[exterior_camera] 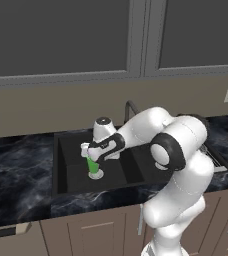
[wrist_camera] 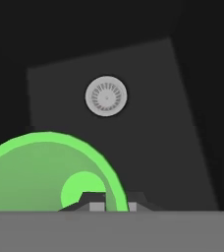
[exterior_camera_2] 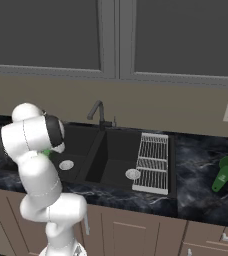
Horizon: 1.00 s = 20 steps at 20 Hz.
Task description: Move any existing items from the left basin to the right basin for drying. Then move the measuring cup from the counter to the left basin of the sink for washing.
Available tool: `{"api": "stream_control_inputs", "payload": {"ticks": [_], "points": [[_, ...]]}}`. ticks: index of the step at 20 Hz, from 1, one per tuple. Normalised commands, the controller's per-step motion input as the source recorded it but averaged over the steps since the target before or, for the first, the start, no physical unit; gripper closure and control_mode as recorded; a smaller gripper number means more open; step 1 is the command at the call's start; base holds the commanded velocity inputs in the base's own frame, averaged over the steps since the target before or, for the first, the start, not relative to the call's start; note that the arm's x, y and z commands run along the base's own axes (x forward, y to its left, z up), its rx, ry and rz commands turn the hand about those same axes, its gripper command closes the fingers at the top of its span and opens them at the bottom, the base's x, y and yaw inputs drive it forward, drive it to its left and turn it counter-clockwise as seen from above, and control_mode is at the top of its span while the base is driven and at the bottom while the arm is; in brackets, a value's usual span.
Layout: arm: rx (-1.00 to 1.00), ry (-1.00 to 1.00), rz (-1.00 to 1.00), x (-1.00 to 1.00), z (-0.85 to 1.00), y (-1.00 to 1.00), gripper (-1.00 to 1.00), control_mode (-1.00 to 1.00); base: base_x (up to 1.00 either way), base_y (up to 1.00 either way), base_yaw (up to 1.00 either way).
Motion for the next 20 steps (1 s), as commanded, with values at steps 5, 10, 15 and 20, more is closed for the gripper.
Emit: {"api": "stream_control_inputs", "payload": {"ticks": [5,10,15,20], "points": [[0.0,0.04,-0.11,-0.08,0.27,-0.43,1.0,-1.0,0.0,0.0,0.0],[0.0,0.0,-0.13,-0.2,0.21,-0.45,1.0,-1.0,0.0,0.0,0.0],[0.0,0.0,-0.11,-0.3,0.22,-0.47,1.0,-1.0,0.0,0.0,0.0],[0.02,-0.01,-0.09,-0.35,0.11,-0.42,1.0,-1.0,0.0,0.0,0.0]]}}
